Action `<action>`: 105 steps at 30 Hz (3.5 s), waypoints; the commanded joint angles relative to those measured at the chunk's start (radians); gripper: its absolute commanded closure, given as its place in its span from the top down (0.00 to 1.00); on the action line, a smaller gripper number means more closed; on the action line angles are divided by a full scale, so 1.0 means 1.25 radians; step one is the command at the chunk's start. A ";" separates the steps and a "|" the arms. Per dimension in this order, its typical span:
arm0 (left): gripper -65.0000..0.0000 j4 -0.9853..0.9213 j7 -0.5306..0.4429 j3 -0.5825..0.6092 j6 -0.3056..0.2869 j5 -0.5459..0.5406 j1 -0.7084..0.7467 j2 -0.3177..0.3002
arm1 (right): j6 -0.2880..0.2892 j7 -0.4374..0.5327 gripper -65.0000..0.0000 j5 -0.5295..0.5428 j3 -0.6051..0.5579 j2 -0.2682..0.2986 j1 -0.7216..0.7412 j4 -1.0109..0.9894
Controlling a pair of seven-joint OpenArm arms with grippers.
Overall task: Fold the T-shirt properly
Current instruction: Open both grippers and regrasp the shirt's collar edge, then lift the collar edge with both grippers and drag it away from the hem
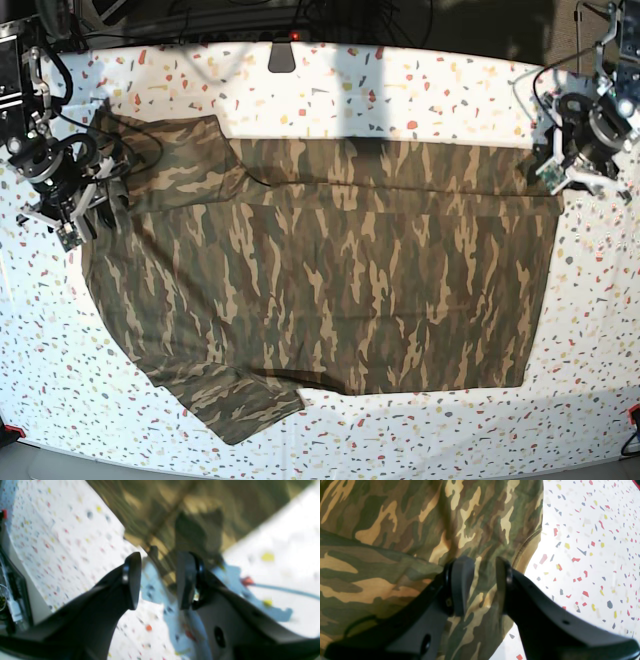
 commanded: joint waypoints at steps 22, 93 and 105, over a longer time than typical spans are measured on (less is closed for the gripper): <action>0.33 -0.131 -0.276 -0.006 0.092 0.248 0.063 0.005 | -0.006 0.002 0.31 0.004 0.009 0.009 0.009 0.015; 0.00 -0.131 -0.256 -0.006 0.075 0.160 0.065 0.005 | 0.069 -0.050 0.00 -0.501 0.006 0.011 -0.264 0.129; 0.00 -0.092 -0.226 -0.008 0.081 0.149 0.172 -0.018 | -0.015 -0.099 0.00 -0.501 0.009 0.011 -0.360 0.130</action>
